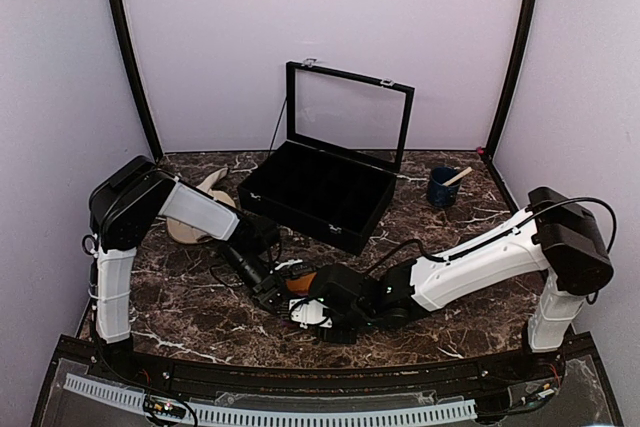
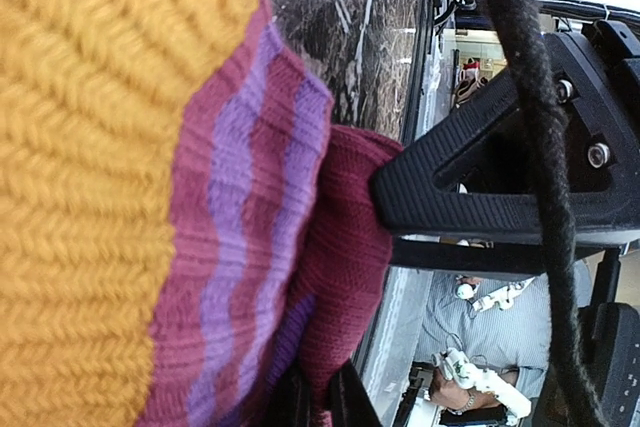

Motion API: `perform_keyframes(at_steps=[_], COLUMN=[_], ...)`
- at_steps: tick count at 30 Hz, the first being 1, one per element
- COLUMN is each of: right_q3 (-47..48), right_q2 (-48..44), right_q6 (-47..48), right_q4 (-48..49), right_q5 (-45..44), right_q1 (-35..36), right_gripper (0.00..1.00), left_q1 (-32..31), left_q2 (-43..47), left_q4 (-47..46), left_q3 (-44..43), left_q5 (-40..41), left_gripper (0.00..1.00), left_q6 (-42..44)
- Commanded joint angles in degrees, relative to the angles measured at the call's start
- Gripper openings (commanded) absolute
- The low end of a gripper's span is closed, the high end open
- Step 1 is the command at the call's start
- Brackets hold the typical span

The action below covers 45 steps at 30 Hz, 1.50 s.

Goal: Roll the socks
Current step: Roll the sock at the center of the board.

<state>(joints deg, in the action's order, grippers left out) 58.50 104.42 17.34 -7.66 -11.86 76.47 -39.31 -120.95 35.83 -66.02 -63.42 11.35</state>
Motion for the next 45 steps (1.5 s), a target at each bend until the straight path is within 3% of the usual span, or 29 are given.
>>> perform_keyframes(at_steps=[1,15,32,41,45], right_q3=[0.9,2.0,4.1,7.1,7.2], right_q2=[1.5,5.2,10.5,11.5,11.4], right_q6=[2.0,3.2,0.0,-3.8,-4.7], right_q4=[1.5,0.5,-4.7,-10.1,-12.4], right_q5=[0.3,4.0,11.1,21.0,24.8], right_q1=[0.5,-0.4,-4.5,-8.1,-9.1], right_gripper=[0.42,0.37,0.12,0.02,0.0], left_q1=[0.8,1.5,1.9,2.3,2.5], left_q2=[-1.8,-1.9,-2.2,2.6,5.4], left_q4=[2.1,2.9,3.4,-3.6,-6.8], left_q3=[0.1,-0.1,-0.1,2.1,3.1], left_q5=[4.6,3.7,2.9,7.7,8.9], left_gripper=[0.0,0.0,0.0,0.19,0.23], left_q6=[0.7,0.7,0.4,-6.2,-9.3])
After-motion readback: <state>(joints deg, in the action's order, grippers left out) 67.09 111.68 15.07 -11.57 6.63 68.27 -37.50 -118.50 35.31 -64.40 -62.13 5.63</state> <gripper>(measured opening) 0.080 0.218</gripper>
